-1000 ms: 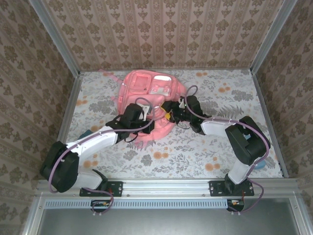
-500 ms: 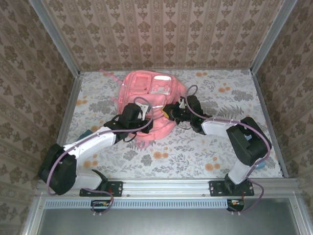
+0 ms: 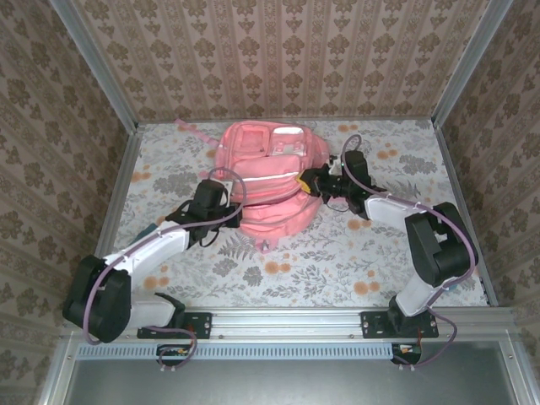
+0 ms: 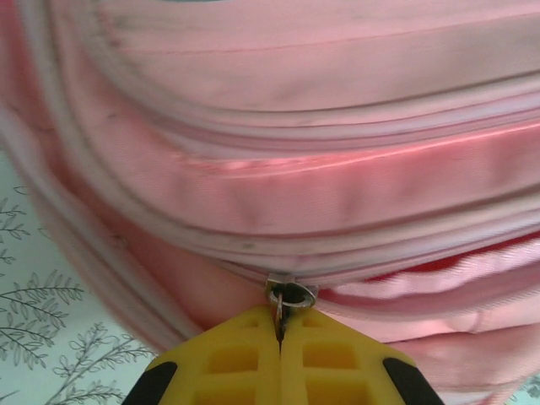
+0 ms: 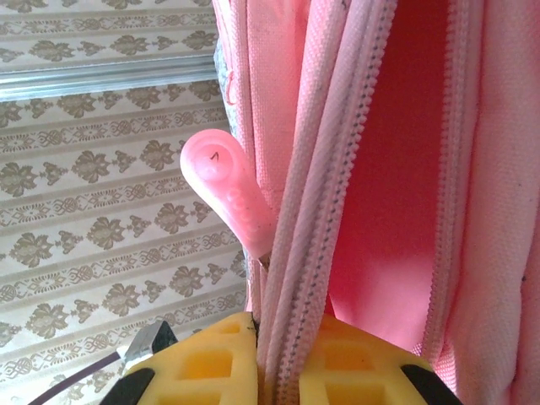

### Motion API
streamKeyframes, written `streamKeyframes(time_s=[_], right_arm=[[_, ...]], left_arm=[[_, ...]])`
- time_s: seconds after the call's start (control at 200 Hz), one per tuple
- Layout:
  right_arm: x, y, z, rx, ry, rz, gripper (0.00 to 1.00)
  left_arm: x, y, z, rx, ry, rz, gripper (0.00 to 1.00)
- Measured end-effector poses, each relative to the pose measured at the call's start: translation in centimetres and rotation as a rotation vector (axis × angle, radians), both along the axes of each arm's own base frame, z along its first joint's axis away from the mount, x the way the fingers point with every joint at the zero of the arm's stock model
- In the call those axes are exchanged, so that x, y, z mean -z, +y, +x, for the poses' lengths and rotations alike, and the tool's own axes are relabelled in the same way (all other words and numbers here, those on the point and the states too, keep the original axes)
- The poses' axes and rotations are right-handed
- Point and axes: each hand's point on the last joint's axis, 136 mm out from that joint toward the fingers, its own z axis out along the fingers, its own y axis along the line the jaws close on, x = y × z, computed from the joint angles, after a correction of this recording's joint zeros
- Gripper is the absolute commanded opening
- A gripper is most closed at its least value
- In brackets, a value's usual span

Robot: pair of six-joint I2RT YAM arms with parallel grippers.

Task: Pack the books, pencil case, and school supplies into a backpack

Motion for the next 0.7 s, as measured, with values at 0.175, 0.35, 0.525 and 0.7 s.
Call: streamKeyframes(time_s=[0.175,0.35,0.525,0.7], right_arm=[[-0.5,-1.7,0.8,0.001,0.002,-0.005,0.06],[-1.0,-2.8,1.4,0.008,-0.002,-0.011,0.06],[-1.5,-3.3,1.9,0.008,-0.013,-0.031,0.06],[-1.2,-4.1,2.0,0.01,-0.003,-0.056,0.15]], left_arm=[[-0.5,-0.1,1.7,-0.001,-0.026,0.006,0.0],[-1.5,0.0,4.3,0.011,-0.053,-0.009,0.0],[-1.7,-0.3,6.3,0.051,-0.052,-0.021,0.04],[-2.1,1.5,7.7,0.0,-0.04,-0.006,0.62]])
